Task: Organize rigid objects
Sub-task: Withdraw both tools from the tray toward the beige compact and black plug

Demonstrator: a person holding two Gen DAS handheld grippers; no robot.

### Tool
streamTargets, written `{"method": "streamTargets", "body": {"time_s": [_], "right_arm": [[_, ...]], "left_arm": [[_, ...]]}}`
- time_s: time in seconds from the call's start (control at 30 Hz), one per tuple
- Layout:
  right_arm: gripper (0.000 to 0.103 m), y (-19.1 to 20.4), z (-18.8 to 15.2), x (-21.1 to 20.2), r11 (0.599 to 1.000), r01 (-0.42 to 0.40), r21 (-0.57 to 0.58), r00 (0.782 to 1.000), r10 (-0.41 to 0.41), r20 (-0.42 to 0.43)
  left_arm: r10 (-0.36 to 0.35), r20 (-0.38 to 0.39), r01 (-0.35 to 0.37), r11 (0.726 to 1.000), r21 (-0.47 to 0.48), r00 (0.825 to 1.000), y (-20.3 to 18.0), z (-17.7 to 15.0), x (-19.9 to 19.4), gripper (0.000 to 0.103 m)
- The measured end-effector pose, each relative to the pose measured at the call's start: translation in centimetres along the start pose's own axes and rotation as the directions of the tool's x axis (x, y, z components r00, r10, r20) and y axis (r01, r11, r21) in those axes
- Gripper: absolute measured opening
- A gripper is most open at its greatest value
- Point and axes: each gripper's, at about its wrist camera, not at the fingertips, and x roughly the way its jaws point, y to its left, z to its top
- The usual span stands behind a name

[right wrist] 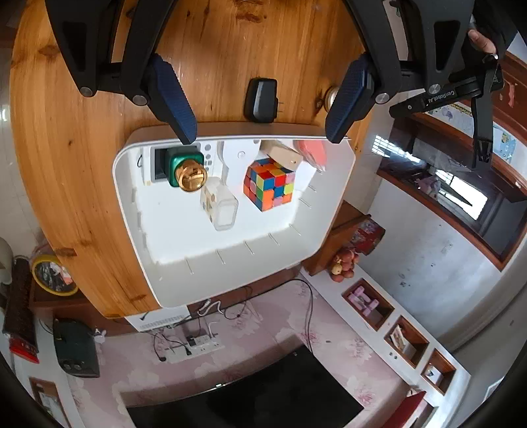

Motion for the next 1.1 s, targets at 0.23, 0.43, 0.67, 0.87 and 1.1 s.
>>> {"method": "streamTargets", "body": {"time_s": [0.23, 0.43, 0.67, 0.87, 1.1], "right_arm": [[0.081, 1.5, -1.7, 1.7, 0.998, 0.04, -0.044, 0.997, -0.042, -0.06], [0.081, 2.9, -2.8, 3.2, 0.995, 0.068, -0.072, 0.992, -0.075, -0.1], [0.081, 4.1, -3.9, 5.2, 0.99, 0.112, -0.091, 0.981, -0.124, -0.152], [0.081, 4.9, -4.7, 6.8, 0.984, 0.149, -0.097, 0.97, -0.165, -0.182], [0.081, 5.3, -5.3, 8.8, 0.981, 0.181, -0.072, 0.956, -0.192, -0.222]], "left_arm": [[-0.012, -0.111, 0.018, 0.998, 0.053, 0.994, -0.1, -0.1, 2.0, 0.07], [-0.004, -0.184, 0.024, 0.994, 0.11, 0.983, -0.3, 0.1, 3.7, 0.07], [-0.017, -0.28, 0.062, 0.987, 0.15, 0.96, -0.3, 0.2, 6.1, 0.07], [-0.025, -0.347, 0.091, 0.98, 0.175, 0.938, 0.0, 0.6, 7.9, 0.075], [-0.034, -0.419, 0.135, 0.968, 0.212, 0.907, -0.2, 0.9, 10.0, 0.078]]}}
